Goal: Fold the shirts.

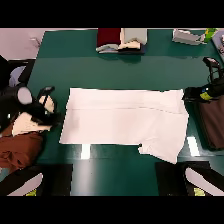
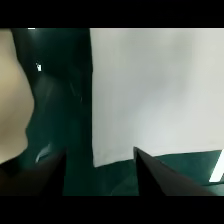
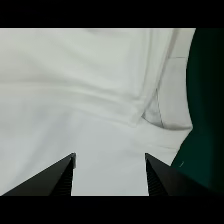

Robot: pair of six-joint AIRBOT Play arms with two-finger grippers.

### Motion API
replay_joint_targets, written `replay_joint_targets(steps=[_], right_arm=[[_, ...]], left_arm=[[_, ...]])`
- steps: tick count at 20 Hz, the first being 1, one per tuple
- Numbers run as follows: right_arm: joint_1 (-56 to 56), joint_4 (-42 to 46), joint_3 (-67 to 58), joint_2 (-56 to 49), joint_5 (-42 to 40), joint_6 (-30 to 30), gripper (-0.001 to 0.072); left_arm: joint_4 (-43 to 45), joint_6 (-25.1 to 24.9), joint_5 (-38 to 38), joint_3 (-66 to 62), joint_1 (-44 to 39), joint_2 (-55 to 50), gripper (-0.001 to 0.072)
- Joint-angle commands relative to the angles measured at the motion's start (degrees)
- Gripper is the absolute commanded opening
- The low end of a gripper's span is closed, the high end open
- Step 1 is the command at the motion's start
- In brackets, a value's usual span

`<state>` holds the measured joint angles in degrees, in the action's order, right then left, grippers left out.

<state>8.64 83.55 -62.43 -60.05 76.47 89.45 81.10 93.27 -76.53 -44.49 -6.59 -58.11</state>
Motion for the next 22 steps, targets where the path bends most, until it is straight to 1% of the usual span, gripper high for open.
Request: replay_joint_targets(steps=[1,3,8,11,12,13,14,16,18,20,22], right_arm=[[0.0,-0.59,3.02,1.14,0.35,0.0,0.0512],[-0.02,-1.64,3.65,0.2,0.72,0.0,0.0511],[-0.46,-3.56,3.58,-2.34,0.61,0.02,0.0511],[-0.46,-3.63,3.58,-2.34,0.2,0.02,0.0511],[-0.46,-3.61,3.58,-2.34,0.2,0.02,0.051],[-0.46,-3.61,3.58,-2.34,0.59,0.02,0.051],[-0.46,-3.48,3.58,-2.34,1.31,0.0,0.051],[-0.24,-2.75,3.61,-2.32,4.26,0.0,0.051],[-0.22,-0.09,3.74,-2.14,8.26,0.0,0.051],[0.42,2.23,7.43,0.94,8.74,0.02,0.051],[2.71,1.92,13.6,5.11,8.74,0.09,0.051]], left_arm=[[-0.57,2.4,3.17,11.13,0.02,4.98,0.0498],[-0.98,2.49,5.75,13.84,0.02,4.98,0.0498],[-6.05,2.38,12.24,16.17,-0.04,4.79,0.0498],[-9.6,2.05,12.74,17.18,-0.04,4.81,0.0496],[-10.56,1.66,12.22,17.05,-0.02,4.83,0.0475],[-11.41,0.52,11.52,16.92,-0.02,4.94,0.0241],[-12.24,-1.7,10.84,16.46,-0.02,4.92,0.002],[-12.35,-2.29,9.62,14.4,-0.02,4.94,0.0023],[-12.0,-2.43,8.55,11.65,-0.02,5.64,0.0023],[-11.93,-2.84,8.33,9.86,-0.02,7.45,0.0023],[-12.0,-3.34,8.11,8.41,-0.02,8.07,0.0023]])
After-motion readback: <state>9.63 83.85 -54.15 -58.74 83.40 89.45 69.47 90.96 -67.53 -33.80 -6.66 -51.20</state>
